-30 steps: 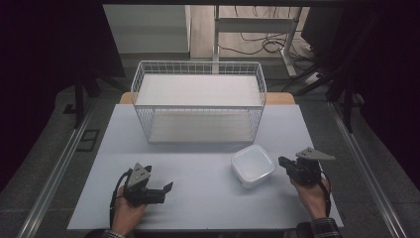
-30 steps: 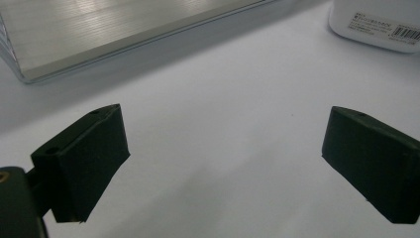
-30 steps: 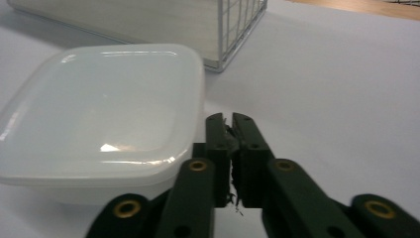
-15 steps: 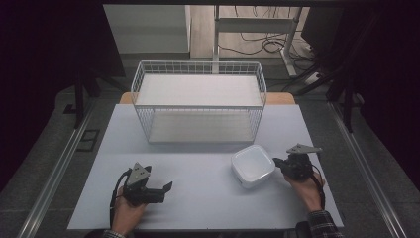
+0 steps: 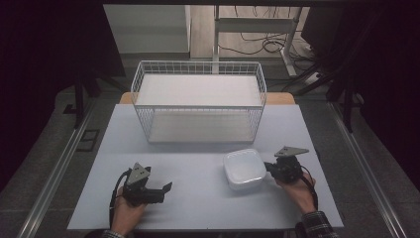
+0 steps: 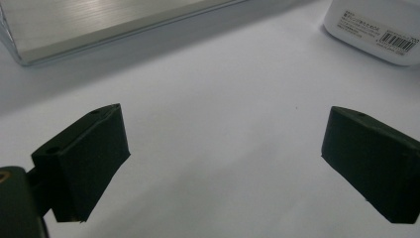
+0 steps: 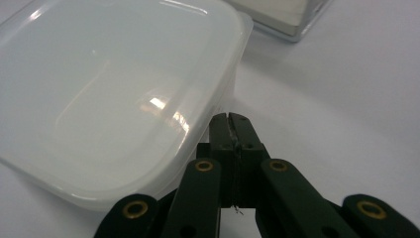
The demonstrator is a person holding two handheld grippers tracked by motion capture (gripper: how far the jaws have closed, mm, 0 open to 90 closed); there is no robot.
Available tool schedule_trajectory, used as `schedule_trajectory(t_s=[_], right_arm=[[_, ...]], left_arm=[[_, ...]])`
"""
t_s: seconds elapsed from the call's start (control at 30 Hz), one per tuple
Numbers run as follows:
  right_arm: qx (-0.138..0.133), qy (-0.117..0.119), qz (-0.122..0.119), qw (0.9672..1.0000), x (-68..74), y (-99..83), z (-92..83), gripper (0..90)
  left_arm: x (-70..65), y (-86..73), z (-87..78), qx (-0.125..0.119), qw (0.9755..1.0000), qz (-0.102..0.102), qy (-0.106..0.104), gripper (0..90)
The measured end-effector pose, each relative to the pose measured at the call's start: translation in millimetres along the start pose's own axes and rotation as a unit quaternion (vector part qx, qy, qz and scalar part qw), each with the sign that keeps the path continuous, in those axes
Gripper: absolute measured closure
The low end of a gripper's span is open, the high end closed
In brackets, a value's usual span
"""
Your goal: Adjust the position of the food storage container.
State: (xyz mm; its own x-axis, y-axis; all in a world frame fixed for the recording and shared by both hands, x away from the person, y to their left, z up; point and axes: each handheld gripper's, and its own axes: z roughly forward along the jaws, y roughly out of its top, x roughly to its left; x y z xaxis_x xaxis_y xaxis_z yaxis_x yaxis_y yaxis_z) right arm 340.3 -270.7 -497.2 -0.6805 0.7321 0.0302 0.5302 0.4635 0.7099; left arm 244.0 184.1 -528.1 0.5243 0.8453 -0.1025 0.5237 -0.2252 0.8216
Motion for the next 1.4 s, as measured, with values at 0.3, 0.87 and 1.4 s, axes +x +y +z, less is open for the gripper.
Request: schedule_trajectory(t_s=[0.3, 0.87, 1.4], right_arm=[[0.004, 0.031, -0.015, 0.9994, 24.7, 6.2, 10.0, 88.6], [0.004, 0.070, -0.053, 0.9962, 88.6, 21.3, 37.1, 86.9], [-0.040, 0.041, -0.045, 0.9973, 81.4, 16.5, 23.5, 50.4]], left_arm=[[-0.6, 0.7, -0.1, 0.004, 1.0000, -0.003, 0.000, 4.1], [-4.4, 2.3, -1.9, 0.009, 0.9999, 0.010, -0.002, 4.3], [-5.3, 1.9, -5.0, 0.015, 0.9996, 0.024, -0.004, 4.7]])
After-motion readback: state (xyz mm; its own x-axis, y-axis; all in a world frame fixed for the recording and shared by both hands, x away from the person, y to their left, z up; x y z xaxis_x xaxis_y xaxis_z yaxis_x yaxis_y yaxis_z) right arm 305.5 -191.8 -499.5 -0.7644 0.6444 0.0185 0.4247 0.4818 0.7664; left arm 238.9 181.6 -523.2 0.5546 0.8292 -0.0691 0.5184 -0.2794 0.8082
